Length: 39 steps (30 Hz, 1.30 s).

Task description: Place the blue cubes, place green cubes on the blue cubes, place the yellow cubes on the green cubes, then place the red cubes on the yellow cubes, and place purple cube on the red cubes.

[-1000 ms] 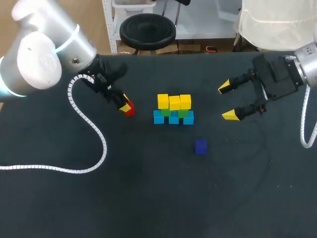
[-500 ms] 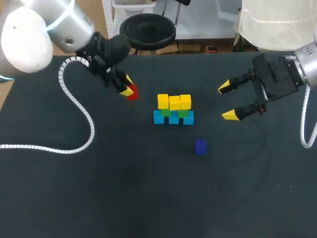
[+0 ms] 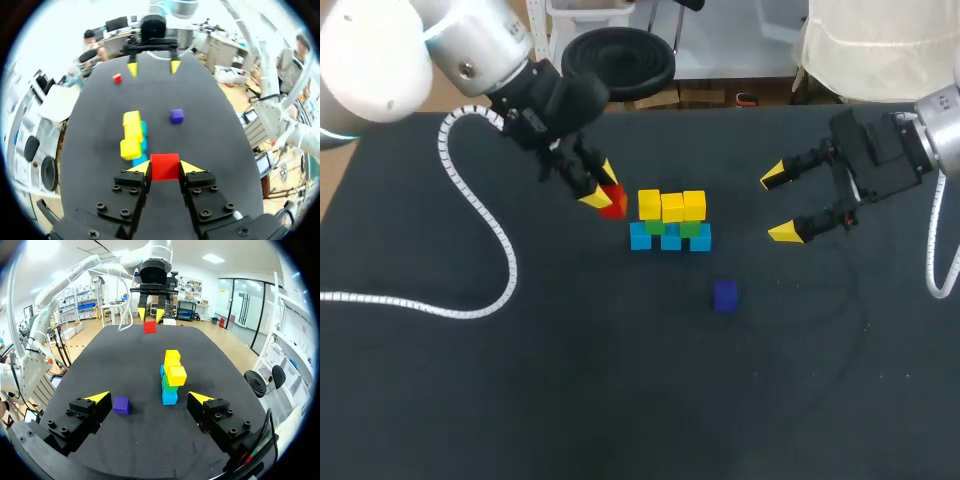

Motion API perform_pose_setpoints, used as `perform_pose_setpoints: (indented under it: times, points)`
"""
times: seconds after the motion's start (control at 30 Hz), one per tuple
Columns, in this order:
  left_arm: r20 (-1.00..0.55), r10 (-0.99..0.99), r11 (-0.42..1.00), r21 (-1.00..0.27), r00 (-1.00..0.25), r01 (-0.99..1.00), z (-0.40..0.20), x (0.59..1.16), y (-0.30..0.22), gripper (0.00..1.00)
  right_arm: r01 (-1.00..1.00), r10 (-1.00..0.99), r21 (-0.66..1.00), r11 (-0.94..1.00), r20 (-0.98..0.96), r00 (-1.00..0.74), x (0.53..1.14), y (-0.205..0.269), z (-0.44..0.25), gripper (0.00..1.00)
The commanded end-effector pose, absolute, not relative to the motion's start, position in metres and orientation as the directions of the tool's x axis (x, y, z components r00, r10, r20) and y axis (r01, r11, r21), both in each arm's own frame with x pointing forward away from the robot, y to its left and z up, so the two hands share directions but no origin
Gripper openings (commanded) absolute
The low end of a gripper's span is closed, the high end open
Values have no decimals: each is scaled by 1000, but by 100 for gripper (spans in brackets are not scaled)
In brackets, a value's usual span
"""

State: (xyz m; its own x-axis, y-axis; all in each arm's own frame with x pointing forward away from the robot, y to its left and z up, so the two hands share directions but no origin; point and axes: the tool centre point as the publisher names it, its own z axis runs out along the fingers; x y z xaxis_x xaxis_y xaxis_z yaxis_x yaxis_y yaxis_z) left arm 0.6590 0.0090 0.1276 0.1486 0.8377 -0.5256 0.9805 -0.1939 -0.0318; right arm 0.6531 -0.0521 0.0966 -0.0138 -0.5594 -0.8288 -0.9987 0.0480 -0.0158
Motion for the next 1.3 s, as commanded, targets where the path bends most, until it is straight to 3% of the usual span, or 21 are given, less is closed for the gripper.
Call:
perform_pose_setpoints:
  times: [0.03, 0.8, 1.03, 1.3]
  points:
    - [-514, 845, -206, -56, 149, 977, 130, 666, 4, 0, -999, -558, -17, 48, -829, -13, 653, -52, 96, 100]
    - [-514, 845, -206, -56, 149, 977, 130, 666, 4, 0, -999, -558, -17, 48, -829, -13, 653, -52, 96, 100]
    - [-454, 856, -277, 2, 248, 961, 152, 670, -38, 0, -999, -558, -17, 48, -829, -13, 653, -52, 96, 100]
    - [-386, 902, -241, -78, 193, 967, 142, 681, -46, 0, -999, -558, -17, 48, -829, -13, 653, -52, 96, 100]
